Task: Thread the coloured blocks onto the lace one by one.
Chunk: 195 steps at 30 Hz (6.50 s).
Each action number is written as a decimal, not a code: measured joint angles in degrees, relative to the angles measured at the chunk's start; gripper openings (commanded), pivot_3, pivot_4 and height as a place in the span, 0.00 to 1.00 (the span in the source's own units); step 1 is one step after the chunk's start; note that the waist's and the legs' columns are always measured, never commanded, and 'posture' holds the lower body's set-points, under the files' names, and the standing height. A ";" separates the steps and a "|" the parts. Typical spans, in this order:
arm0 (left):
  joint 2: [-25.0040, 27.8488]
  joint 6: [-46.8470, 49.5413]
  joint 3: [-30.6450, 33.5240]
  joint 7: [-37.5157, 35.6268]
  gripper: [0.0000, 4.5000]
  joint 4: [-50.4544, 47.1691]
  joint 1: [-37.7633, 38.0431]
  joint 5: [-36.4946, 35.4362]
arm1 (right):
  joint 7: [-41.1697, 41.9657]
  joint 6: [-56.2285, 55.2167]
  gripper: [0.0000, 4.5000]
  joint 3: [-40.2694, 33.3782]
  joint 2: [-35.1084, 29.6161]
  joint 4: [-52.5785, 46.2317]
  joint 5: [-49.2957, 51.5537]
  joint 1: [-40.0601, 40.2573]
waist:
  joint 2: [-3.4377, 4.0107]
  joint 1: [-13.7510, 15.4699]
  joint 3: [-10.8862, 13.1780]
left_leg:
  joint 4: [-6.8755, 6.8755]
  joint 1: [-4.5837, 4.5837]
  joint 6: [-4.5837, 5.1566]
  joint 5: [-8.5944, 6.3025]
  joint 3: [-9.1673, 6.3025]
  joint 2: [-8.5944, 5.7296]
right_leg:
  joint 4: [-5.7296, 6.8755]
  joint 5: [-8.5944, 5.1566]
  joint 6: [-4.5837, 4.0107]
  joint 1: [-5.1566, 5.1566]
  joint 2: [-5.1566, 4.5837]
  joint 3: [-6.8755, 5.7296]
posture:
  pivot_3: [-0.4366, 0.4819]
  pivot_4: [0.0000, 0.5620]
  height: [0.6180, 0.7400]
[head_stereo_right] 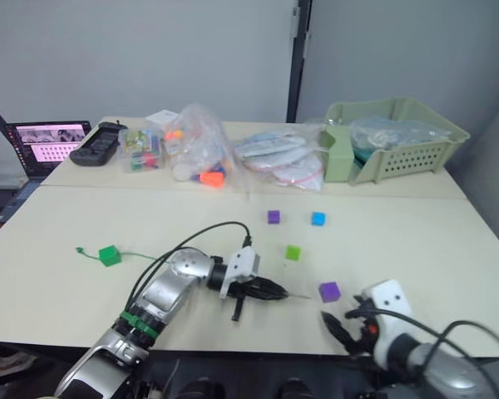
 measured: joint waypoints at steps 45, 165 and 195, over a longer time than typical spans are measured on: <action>-1.24 1.55 -0.03 7.20 0.00 -0.07 0.65 4.36 | 43.92 -24.48 0.25 40.26 -13.61 39.06 -28.88 -48.40 | 0.00 0.67 0.04 | -0.08 0.38 0.03 -0.03 -0.07 -0.02 | -0.37 -0.02 0.06 0.60 -0.06 -0.09 | 0.48 0.27 0.94; -11.00 -0.30 -0.03 2.48 0.86 13.38 -10.83 8.64 | 37.01 -17.64 0.72 38.43 -9.10 33.62 -27.58 -43.94 | 0.00 -0.07 0.05 | -0.12 0.41 0.03 -0.03 -0.12 -0.02 | -0.36 -0.03 0.07 0.60 0.01 -0.08 | 0.48 0.27 0.94; -18.53 -7.10 -2.22 8.79 1.00 25.03 -13.85 11.28 | 27.68 6.98 0.99 -8.34 -10.37 2.52 -6.31 -5.71 | -0.03 1.51 0.10 | -0.04 0.26 0.03 -0.03 -0.17 -0.13 | -0.42 -0.06 0.15 0.62 -0.05 -0.09 | 0.48 0.27 0.94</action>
